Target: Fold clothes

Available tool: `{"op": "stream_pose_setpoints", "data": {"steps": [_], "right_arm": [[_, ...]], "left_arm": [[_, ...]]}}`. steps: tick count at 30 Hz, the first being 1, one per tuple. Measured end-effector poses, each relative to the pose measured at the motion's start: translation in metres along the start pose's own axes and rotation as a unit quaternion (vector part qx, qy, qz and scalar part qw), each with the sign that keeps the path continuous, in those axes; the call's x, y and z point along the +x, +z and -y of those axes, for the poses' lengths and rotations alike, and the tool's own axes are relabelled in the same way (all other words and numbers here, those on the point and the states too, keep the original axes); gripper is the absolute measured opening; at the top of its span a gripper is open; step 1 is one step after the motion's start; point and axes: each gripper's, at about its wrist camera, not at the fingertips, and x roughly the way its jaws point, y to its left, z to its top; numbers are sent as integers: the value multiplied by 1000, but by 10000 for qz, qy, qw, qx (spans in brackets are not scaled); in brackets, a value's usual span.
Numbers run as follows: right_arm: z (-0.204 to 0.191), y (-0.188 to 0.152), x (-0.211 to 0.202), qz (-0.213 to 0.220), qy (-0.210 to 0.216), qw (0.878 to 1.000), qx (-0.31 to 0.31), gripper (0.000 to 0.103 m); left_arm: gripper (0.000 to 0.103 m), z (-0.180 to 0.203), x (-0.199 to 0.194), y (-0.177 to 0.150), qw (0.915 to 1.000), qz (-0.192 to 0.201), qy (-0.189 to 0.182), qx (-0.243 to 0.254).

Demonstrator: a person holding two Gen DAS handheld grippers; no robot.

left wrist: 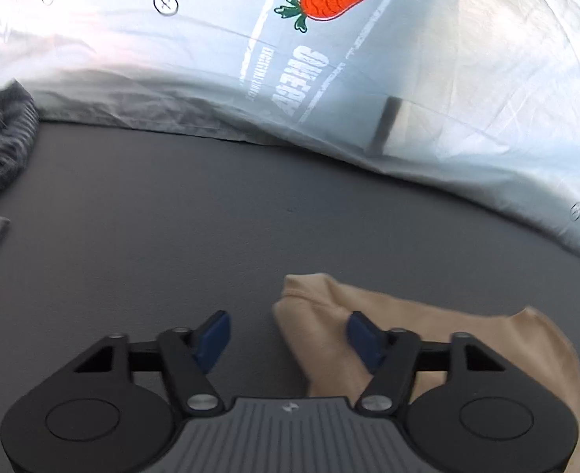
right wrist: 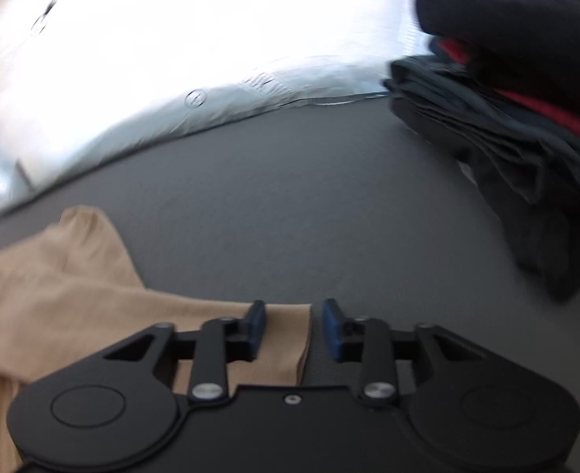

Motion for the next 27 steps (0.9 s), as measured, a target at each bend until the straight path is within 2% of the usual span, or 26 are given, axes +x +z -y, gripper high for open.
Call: {"op": "stream_pose_setpoints", "data": {"steps": [2,3,4,5,9,14,17,18,19,21,23,24,26,27], "right_arm": [[-2,2,2,7,63,9999,-135,7],[-2,3,2,34,124,9998,-134,4],[-2,3,2,78,127,9998,-123,4],[-3,3,2,125,115,9998,-112,4],[-3,11,-10,512,70,9986,118,4],[2,32,-42,1090,-97,9938,182,3],[10,41,-47,1210,-266,9922,113,3],[13,42,-42,1136,-329,9929,104,4],[15,43,-36,1037,-396,9938,97,4],[15,40,-19,689,-551,9961,-1,7],[13,32,-6,426,-801,9957,-173,13],[14,29,-2,355,-885,9953,-179,20],[22,25,-2,365,-920,9951,85,32],[28,23,-2,346,-879,9951,301,39]], "left_arm": [[48,1,9,0,9998,-26,-173,-119],[44,4,10,0,9998,60,-164,-68],[24,7,11,0,9998,137,-162,-21],[10,10,12,0,9996,143,-226,-2],[8,18,10,3,9991,290,-302,115],[8,23,-12,11,9966,595,-542,185],[9,32,-11,10,9953,600,-597,467],[10,35,-5,10,9957,526,-546,534],[16,39,1,9,9960,452,-481,603],[22,45,15,5,9965,312,-110,770],[40,50,23,2,9953,249,231,908],[46,50,19,2,9950,322,270,910],[74,48,10,2,9946,487,299,865],[81,47,5,2,9945,570,301,825]]}}
